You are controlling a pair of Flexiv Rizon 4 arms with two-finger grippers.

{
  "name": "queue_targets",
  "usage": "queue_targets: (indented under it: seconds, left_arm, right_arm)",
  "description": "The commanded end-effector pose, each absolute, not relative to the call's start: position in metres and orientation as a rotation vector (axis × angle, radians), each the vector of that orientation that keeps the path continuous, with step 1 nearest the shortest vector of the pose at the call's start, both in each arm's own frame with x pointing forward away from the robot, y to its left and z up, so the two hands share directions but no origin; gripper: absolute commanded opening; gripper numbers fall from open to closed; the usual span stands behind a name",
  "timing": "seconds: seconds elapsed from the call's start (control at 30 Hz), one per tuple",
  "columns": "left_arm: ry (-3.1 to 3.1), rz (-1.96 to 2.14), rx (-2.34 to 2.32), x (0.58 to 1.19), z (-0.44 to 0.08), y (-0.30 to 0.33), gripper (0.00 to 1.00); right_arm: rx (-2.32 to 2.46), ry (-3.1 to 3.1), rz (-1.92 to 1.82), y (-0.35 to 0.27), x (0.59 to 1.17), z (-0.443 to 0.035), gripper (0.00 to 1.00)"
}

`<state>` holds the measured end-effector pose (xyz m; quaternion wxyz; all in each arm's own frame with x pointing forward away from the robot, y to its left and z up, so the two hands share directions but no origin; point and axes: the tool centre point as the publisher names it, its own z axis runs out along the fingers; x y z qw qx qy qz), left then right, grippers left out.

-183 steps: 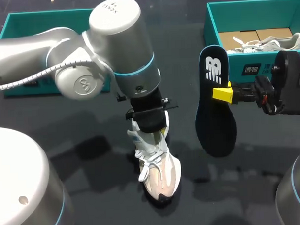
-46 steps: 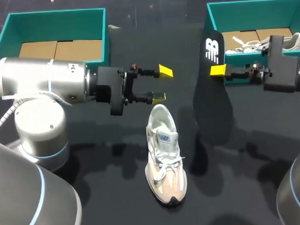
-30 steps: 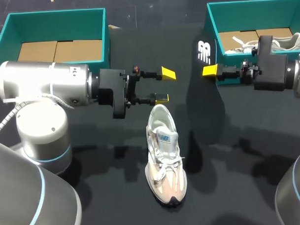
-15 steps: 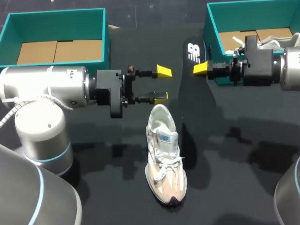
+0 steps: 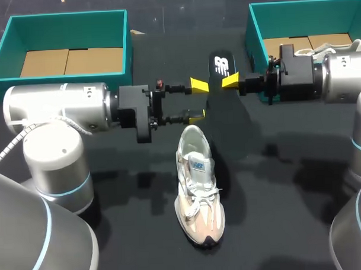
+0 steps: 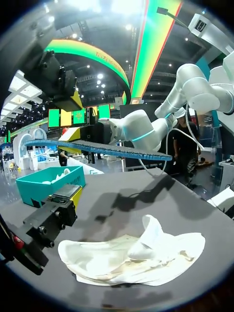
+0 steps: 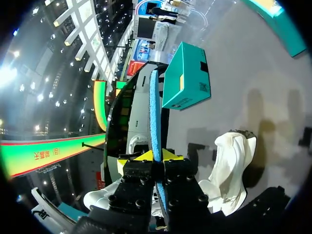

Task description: Take the shoe out of the shoebox, open the shoe tongue, remove and reinsert the insole, then place the shoe into the shoebox

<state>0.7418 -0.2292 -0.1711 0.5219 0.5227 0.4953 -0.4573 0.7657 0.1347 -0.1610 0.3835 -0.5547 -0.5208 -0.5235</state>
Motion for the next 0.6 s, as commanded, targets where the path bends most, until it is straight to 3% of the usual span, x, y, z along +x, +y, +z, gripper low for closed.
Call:
queue_targets:
  seconds: [0.03,0.1,0.13,0.6]
  left_arm:
    - [1.178,-1.094,1.244,0.7425,-0.1738,-0.2342,0.82]
    - [1.176,-1.094,1.240,0.7433,-0.1743,-0.2351,0.59]
    - [1.173,-1.095,1.239,0.7437,-0.1747,-0.2355,0.55]
    - [1.176,-1.085,1.240,0.7493,-0.1827,-0.2412,0.40]
  right_arm:
    - [-1.394,-1.327,-1.289,0.1491,0.7805,-0.1715,0.00]
    - [-1.398,-1.311,-1.274,0.1497,0.7814,-0.1726,0.00]
    - [-1.399,-1.311,-1.271,0.1501,0.7816,-0.1732,0.00]
    - [-1.403,-1.282,-1.223,0.1551,0.7854,-0.1765,0.00]
